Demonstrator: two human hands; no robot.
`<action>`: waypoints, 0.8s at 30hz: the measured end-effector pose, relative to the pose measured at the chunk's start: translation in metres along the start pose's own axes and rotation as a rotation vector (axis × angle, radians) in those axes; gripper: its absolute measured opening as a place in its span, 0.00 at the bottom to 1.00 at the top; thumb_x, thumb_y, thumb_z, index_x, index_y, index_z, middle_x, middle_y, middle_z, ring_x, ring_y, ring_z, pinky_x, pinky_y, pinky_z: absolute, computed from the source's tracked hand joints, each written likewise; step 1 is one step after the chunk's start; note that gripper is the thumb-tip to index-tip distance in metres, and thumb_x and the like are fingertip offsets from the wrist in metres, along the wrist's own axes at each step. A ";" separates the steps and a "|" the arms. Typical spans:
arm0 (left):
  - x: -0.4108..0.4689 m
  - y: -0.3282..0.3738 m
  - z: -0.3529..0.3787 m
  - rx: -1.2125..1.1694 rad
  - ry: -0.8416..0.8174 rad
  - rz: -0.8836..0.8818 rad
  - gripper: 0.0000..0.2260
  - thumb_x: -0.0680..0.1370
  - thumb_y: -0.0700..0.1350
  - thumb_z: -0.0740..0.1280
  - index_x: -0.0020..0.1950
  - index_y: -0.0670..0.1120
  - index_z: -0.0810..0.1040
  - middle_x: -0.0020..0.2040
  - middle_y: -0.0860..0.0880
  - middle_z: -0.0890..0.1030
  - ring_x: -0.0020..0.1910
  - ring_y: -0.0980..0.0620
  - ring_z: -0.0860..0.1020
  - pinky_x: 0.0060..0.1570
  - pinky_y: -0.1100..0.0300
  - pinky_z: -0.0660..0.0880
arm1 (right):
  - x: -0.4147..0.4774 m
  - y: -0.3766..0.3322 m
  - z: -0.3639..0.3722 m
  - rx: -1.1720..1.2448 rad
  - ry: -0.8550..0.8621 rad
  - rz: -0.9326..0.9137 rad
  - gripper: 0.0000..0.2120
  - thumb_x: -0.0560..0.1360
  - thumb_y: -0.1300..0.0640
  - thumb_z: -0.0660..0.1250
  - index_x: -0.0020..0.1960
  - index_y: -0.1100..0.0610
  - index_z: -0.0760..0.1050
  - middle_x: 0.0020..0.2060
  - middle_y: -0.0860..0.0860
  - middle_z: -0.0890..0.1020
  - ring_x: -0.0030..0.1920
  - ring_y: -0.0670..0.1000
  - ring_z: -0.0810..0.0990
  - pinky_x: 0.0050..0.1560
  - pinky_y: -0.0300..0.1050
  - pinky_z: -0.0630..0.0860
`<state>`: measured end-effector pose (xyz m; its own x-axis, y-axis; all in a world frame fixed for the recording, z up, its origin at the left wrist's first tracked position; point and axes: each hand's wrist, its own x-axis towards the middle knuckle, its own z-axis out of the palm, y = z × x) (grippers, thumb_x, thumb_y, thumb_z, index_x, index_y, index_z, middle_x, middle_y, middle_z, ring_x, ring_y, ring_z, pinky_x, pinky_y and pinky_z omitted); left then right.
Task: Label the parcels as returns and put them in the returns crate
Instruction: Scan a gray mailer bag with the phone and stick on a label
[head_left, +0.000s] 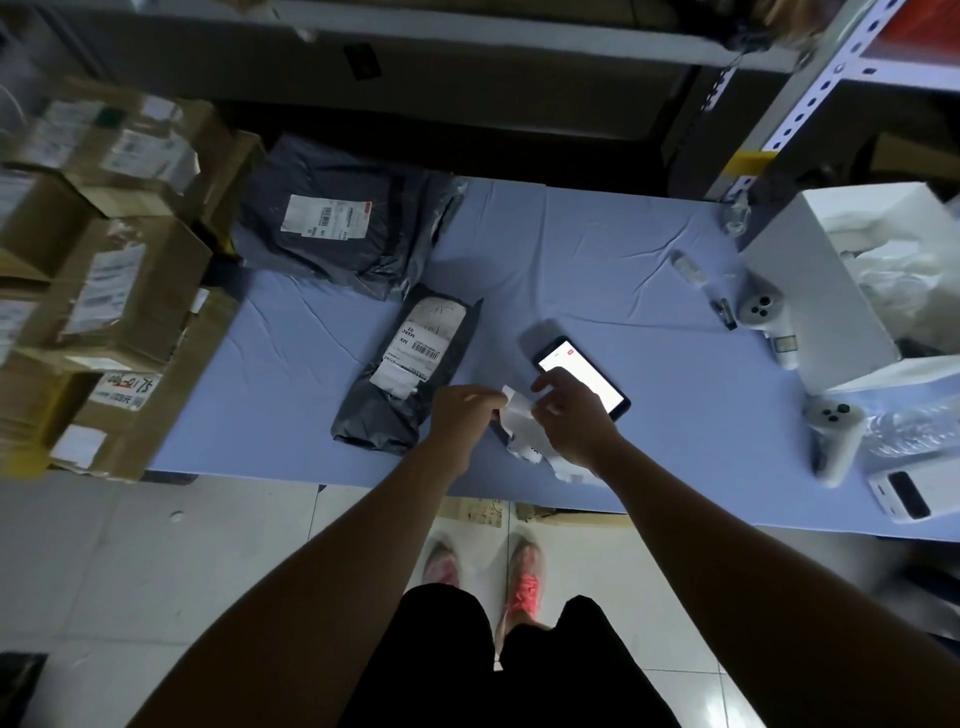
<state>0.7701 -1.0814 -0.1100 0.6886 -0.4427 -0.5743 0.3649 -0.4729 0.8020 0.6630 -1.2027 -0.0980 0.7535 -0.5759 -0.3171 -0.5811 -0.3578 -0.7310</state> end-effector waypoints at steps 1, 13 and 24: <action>0.000 0.002 0.000 -0.021 0.039 -0.013 0.13 0.74 0.35 0.70 0.30 0.40 0.76 0.28 0.48 0.77 0.29 0.56 0.74 0.35 0.63 0.70 | 0.001 0.002 0.000 -0.010 0.008 0.003 0.11 0.77 0.64 0.68 0.51 0.49 0.73 0.49 0.52 0.83 0.50 0.54 0.82 0.52 0.48 0.81; 0.012 0.024 -0.022 -0.001 0.359 -0.003 0.11 0.74 0.40 0.66 0.31 0.42 0.76 0.31 0.47 0.74 0.34 0.48 0.71 0.36 0.56 0.68 | 0.020 0.010 0.013 -0.066 0.055 0.061 0.10 0.78 0.65 0.65 0.56 0.55 0.77 0.52 0.53 0.81 0.50 0.51 0.78 0.48 0.39 0.69; -0.008 0.030 -0.021 0.422 0.635 0.637 0.09 0.77 0.48 0.72 0.43 0.44 0.81 0.41 0.49 0.80 0.38 0.52 0.77 0.38 0.60 0.74 | 0.030 -0.001 -0.003 -0.137 0.091 0.027 0.08 0.74 0.61 0.66 0.51 0.59 0.81 0.45 0.52 0.83 0.47 0.54 0.80 0.43 0.36 0.69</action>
<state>0.7889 -1.0765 -0.0781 0.9314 -0.2764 0.2368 -0.3578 -0.5754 0.7355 0.6852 -1.2214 -0.1045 0.7099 -0.6485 -0.2747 -0.6416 -0.4345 -0.6321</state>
